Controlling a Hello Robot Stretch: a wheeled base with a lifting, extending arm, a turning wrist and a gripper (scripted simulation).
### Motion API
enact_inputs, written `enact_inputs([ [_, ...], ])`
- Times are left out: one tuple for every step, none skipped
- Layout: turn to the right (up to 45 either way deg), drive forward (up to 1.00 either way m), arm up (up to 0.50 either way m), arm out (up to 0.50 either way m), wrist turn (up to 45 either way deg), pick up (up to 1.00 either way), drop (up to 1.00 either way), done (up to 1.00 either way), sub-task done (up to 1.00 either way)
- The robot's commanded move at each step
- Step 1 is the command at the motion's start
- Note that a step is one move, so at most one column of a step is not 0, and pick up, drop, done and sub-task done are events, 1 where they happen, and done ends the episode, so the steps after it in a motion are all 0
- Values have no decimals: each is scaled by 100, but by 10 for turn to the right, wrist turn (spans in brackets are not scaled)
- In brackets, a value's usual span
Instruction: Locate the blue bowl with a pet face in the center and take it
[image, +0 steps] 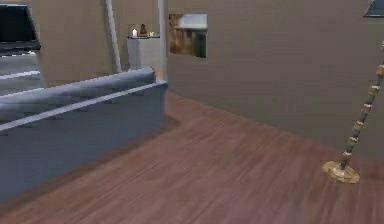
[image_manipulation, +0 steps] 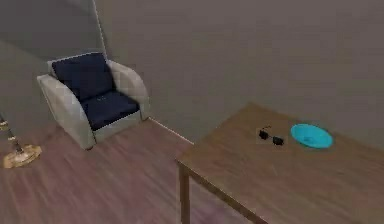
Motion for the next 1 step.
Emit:
enact_inputs([
  [330,0,0,0,0,0,0,0,0],
])
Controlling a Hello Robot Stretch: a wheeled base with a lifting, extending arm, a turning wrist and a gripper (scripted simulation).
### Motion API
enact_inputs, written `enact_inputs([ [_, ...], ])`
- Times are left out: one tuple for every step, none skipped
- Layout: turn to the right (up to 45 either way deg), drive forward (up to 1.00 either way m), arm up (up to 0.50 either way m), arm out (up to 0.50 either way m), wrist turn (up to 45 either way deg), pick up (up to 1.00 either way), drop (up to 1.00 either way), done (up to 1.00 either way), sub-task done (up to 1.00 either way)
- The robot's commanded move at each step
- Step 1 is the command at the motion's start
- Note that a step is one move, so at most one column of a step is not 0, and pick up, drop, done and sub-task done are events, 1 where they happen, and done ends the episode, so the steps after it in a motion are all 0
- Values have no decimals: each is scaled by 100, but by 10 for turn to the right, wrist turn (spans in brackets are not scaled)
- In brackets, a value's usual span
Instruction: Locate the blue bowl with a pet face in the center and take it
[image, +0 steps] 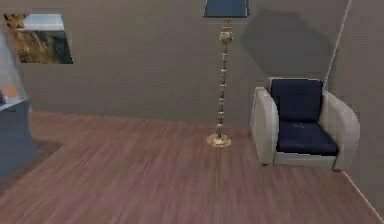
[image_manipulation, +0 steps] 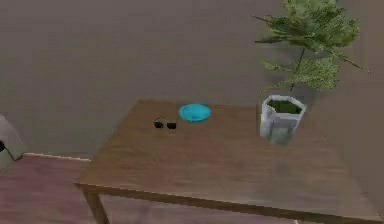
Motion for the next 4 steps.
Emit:
enact_inputs([
  [450,0,0,0,0,0,0,0,0],
  [450,0,0,0,0,0,0,0,0],
  [450,0,0,0,0,0,0,0,0],
  [90,0,0,0,0,0,0,0,0],
])
